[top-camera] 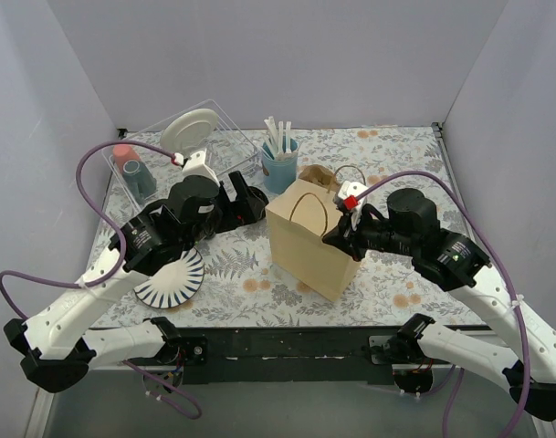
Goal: Pack the takeout coffee
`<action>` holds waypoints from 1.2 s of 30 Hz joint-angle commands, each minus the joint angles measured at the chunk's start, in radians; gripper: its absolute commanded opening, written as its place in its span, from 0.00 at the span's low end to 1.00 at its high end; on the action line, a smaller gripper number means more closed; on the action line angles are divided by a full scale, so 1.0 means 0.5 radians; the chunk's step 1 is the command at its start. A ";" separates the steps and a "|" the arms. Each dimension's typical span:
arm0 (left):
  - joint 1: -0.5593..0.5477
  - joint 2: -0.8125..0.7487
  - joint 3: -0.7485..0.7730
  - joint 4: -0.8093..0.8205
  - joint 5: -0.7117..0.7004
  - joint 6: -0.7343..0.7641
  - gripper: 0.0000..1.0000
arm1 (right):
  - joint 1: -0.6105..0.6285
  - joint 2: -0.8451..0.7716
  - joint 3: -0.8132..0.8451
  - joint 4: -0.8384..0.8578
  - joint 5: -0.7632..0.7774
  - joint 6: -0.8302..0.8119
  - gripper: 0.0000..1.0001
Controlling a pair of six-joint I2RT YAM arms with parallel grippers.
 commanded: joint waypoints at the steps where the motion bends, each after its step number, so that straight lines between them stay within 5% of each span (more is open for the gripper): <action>1: -0.009 0.014 -0.023 0.175 0.160 0.141 0.85 | 0.061 -0.029 -0.001 0.181 0.049 0.088 0.01; 11: -0.009 0.130 -0.137 0.481 0.234 0.430 0.83 | 0.160 -0.078 -0.081 0.260 0.030 0.152 0.01; 16: -0.009 0.201 -0.182 0.488 0.234 0.492 0.72 | 0.166 -0.090 -0.093 0.270 0.042 0.183 0.02; 22: -0.009 0.152 -0.317 0.518 0.225 0.473 0.52 | 0.166 -0.112 -0.081 0.264 0.024 0.220 0.23; 30: -0.006 0.038 -0.410 0.601 0.219 0.660 0.09 | 0.166 -0.081 0.072 0.159 0.098 0.260 0.51; 36: -0.009 -0.008 -0.468 0.665 0.234 0.881 0.05 | 0.166 0.017 0.391 0.147 0.275 0.361 0.62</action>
